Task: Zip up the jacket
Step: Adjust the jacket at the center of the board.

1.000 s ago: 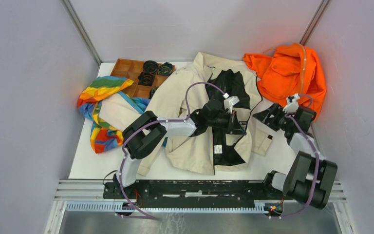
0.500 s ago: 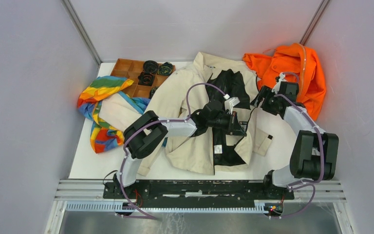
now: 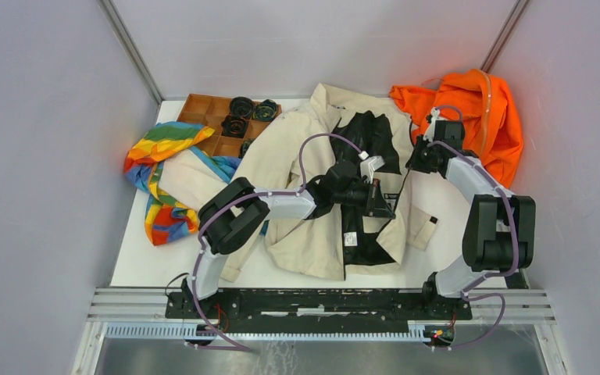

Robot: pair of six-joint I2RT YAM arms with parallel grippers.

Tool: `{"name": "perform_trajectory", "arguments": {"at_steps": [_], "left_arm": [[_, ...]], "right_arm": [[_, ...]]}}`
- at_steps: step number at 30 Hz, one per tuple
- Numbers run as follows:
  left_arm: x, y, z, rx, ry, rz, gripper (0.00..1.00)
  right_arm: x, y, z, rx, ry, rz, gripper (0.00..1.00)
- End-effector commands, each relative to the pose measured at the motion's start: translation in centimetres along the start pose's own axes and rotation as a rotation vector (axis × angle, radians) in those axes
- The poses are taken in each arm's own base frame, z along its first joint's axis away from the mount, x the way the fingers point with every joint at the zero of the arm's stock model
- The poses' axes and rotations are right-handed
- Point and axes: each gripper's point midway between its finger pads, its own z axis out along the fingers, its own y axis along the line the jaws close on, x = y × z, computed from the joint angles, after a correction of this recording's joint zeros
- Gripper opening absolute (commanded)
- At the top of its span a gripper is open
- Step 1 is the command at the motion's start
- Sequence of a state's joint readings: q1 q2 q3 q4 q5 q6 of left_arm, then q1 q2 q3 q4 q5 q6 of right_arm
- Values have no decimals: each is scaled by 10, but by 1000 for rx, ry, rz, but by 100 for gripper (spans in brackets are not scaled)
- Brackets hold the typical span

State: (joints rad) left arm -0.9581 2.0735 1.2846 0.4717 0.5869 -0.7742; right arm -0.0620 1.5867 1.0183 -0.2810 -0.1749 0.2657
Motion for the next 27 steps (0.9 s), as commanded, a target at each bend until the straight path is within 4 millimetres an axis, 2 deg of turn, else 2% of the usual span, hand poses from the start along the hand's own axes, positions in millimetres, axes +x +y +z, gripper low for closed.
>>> {"name": "perform_trajectory", "arguments": {"at_steps": [1,3,6,10,14,18,20,22,24,27], "left_arm": [[-9,-17,3,41,-5,22,2],[-10,-16,2,27,-5,20,2],[-15,-8,-1,-15,-16,-4,2],[-23,1,-8,-61,-46,-62,2],[-35,7,-14,-102,-90,-113,2],[-44,13,-19,-123,-131,-193,2],[-47,13,-21,-126,-156,-232,2],[-49,19,-23,-140,-184,-272,2],[-48,25,-23,-143,-203,-308,2],[-47,37,-22,-152,-220,-344,2]], "right_arm": [[-41,15,-2,-27,-91,-66,12],[-54,27,-4,-62,-125,-90,7],[-73,50,-10,-124,-175,-127,5],[-92,98,-17,-219,-230,-214,4],[-98,139,-18,-279,-254,-289,4],[-89,171,-13,-318,-246,-352,4],[-81,181,-7,-320,-234,-371,5],[-71,182,4,-298,-207,-380,6],[-58,178,18,-276,-165,-382,7],[-51,174,25,-263,-142,-390,11]]}}
